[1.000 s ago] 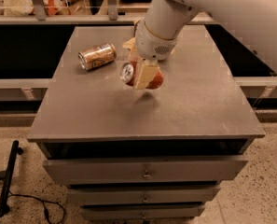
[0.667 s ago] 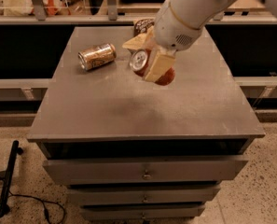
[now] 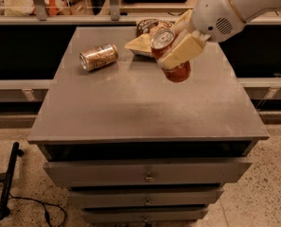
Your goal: Pick coke can
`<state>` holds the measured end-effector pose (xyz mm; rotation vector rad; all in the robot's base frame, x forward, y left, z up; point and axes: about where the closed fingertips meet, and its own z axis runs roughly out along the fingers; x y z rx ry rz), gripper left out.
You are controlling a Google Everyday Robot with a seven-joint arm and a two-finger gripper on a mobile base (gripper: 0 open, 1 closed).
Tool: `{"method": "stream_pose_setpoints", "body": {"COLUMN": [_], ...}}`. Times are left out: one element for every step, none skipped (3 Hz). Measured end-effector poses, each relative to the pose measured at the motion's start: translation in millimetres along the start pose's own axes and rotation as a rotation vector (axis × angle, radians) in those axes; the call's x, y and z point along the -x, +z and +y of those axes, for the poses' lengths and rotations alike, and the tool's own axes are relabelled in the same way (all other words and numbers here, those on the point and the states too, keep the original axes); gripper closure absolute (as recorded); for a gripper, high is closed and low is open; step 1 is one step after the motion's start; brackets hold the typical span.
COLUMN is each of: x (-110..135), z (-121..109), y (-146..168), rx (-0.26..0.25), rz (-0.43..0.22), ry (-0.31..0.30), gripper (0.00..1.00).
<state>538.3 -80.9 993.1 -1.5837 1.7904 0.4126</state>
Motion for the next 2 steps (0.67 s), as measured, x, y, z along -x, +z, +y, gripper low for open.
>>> {"method": "stream_pose_setpoints", "body": {"x": [9.1, 9.2], "z": [-13.7, -13.7], "y": [-4.4, -4.3], "rx": [-0.02, -0.02], "rz": [-0.11, -0.11], "ry": [0.069, 0.069], "gripper": [1.0, 1.0]}}
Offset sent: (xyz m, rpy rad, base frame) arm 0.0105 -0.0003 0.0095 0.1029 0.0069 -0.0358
